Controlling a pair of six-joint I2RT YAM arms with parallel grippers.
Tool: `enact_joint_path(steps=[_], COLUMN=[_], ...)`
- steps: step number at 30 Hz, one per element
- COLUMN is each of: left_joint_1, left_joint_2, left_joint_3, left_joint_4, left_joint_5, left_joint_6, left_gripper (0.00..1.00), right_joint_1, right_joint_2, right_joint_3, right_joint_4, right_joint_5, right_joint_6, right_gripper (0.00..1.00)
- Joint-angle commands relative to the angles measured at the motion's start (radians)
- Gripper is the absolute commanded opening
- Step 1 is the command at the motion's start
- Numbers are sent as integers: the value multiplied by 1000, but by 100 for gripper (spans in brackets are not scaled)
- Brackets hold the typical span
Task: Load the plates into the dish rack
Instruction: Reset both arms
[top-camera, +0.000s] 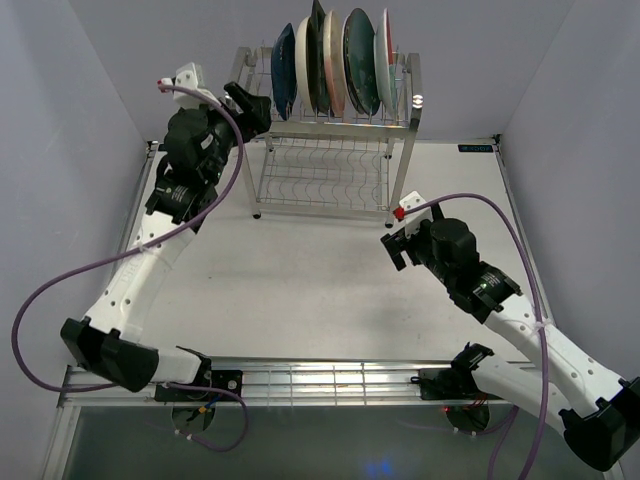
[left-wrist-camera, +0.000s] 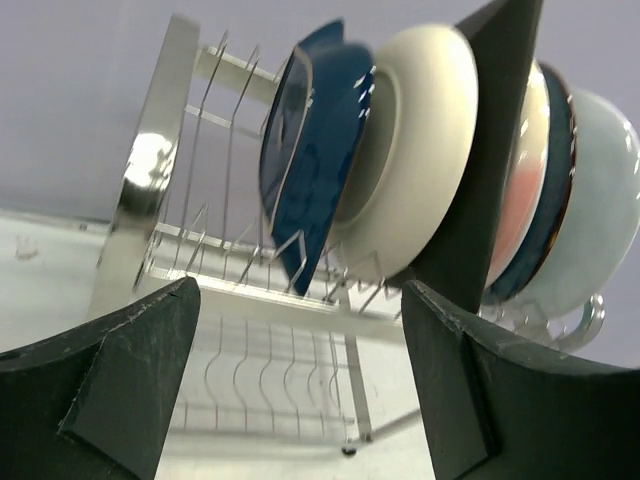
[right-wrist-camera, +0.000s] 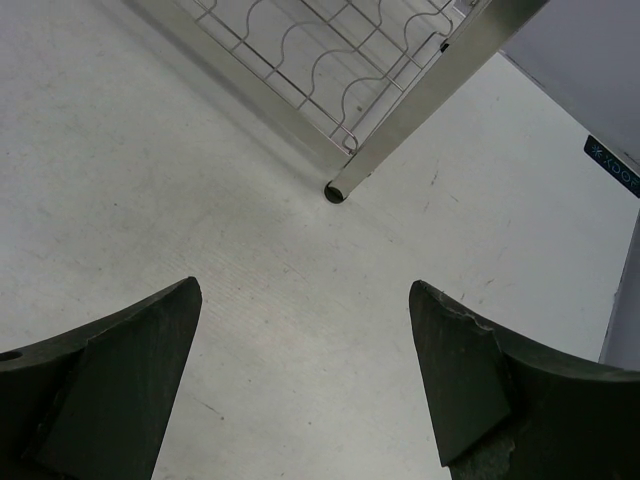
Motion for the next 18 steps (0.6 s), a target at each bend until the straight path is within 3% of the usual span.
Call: enact_joint_path(steps=[1, 9, 18], left_joint_1=[7, 7, 5], left_joint_2=[-154, -461, -630], left_joint_3=[-161, -582, -956], left_joint_4=[113, 193, 274], left_joint_5=[-2, 13, 70], left_joint_6=[-41, -77, -130], left_gripper=[92, 98, 98], right_joint_1=[-4, -71, -71], right_joint_2=[-31, -83, -295], right_joint_3=[4, -27, -217], right_joint_4=[65, 98, 105], right_joint_5=[-9, -59, -24], right_joint_6=[-43, -11, -26], right_gripper=[90, 90, 90])
